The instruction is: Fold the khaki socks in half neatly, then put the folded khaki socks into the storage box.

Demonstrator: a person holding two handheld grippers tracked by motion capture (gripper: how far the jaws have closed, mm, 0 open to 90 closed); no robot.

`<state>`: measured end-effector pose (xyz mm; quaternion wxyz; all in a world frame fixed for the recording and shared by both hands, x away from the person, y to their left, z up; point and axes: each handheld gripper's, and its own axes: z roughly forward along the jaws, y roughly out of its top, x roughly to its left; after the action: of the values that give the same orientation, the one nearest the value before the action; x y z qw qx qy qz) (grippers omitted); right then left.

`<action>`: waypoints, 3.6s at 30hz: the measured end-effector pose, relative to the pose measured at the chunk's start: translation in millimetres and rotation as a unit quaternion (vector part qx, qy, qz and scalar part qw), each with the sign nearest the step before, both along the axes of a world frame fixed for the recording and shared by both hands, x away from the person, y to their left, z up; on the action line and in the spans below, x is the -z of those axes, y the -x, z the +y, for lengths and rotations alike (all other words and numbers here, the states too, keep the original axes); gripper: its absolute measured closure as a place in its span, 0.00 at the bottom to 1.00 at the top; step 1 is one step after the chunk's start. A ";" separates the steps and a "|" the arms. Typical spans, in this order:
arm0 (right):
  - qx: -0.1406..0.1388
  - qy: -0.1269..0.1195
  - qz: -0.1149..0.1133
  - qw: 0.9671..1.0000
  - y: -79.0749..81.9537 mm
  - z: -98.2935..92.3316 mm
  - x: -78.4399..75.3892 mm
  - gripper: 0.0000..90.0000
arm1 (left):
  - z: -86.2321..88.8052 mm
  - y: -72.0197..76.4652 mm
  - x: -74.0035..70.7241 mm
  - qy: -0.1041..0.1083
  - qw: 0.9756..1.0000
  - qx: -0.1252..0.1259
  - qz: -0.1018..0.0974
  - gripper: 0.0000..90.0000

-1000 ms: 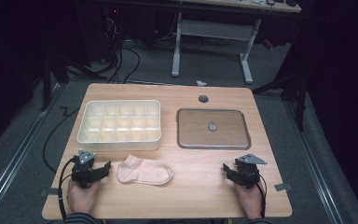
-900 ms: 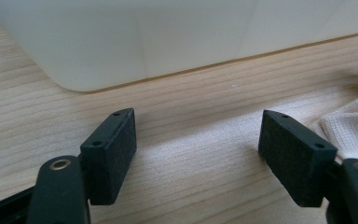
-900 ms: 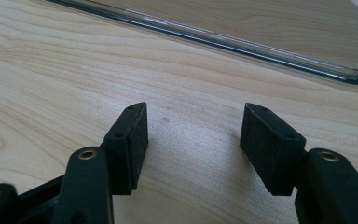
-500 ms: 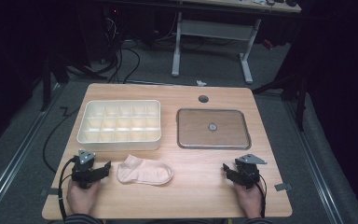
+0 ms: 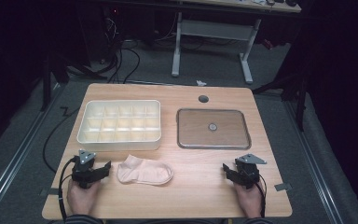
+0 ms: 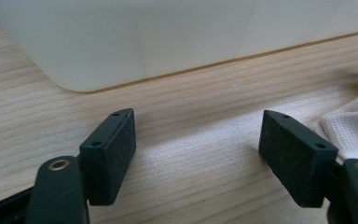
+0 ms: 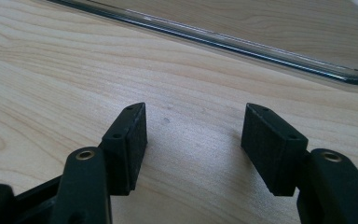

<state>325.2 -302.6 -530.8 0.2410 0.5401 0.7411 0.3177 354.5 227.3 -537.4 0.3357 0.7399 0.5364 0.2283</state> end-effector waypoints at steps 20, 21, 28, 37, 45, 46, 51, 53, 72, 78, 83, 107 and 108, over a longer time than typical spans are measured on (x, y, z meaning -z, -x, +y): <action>-0.002 -0.011 0.001 1.000 -0.4 -2.9 -0.4 0.47 | -3.3 0.3 0.0 -0.005 1.000 -0.003 0.003 0.25; -0.002 -0.011 0.001 1.000 -0.4 -2.9 -0.4 0.47 | -4.0 0.5 -0.1 -0.006 1.000 -0.001 0.004 0.25; -0.001 -0.037 0.004 0.999 1.6 -2.0 -3.0 0.52 | -5.3 5.8 -1.2 0.010 1.000 0.009 -0.001 0.31; -0.049 -0.038 -0.006 0.998 4.9 32.5 -12.8 0.54 | -9.4 14.8 -11.4 0.063 0.997 0.049 0.000 0.36; -0.086 -0.048 0.002 0.995 2.7 57.0 -13.7 0.57 | -25.4 18.4 -16.6 0.074 0.994 0.083 0.006 0.37; -0.091 -0.050 0.002 0.995 2.9 60.4 -14.0 0.57 | -27.2 18.4 -16.8 0.074 0.994 0.084 0.010 0.37; -0.115 -0.051 0.005 0.992 4.4 77.6 -14.8 0.59 | -38.5 18.0 -18.6 0.069 0.993 0.084 0.034 0.37; -0.124 -0.049 0.005 0.991 4.8 84.4 -15.0 0.59 | -41.2 17.4 -18.4 0.068 0.993 0.085 0.037 0.37; -0.199 -0.064 0.006 0.978 -2.0 149.6 -20.6 0.59 | -53.2 14.4 -9.3 0.040 0.996 0.066 0.041 0.39; -0.206 -0.064 0.015 0.976 -7.5 165.5 -17.0 0.59 | -54.5 15.5 -9.3 0.030 0.996 0.067 0.040 0.40; -0.208 -0.051 0.026 0.976 -12.4 177.5 -11.7 0.60 | -58.9 17.3 -9.8 0.012 0.996 0.083 0.033 0.51; -0.233 -0.041 0.047 0.970 -13.6 181.2 -4.7 0.94 | -57.7 14.5 -9.6 0.057 0.991 0.109 0.048 0.89; -0.234 -0.041 0.044 0.970 -13.6 180.5 -4.5 0.94 | -57.2 15.0 -9.4 0.061 0.991 0.112 0.046 0.89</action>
<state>338.8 -122.1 -526.3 0.1043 0.3743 0.8431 0.3717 339.5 170.1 -528.0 0.3790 0.7828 0.4783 0.1222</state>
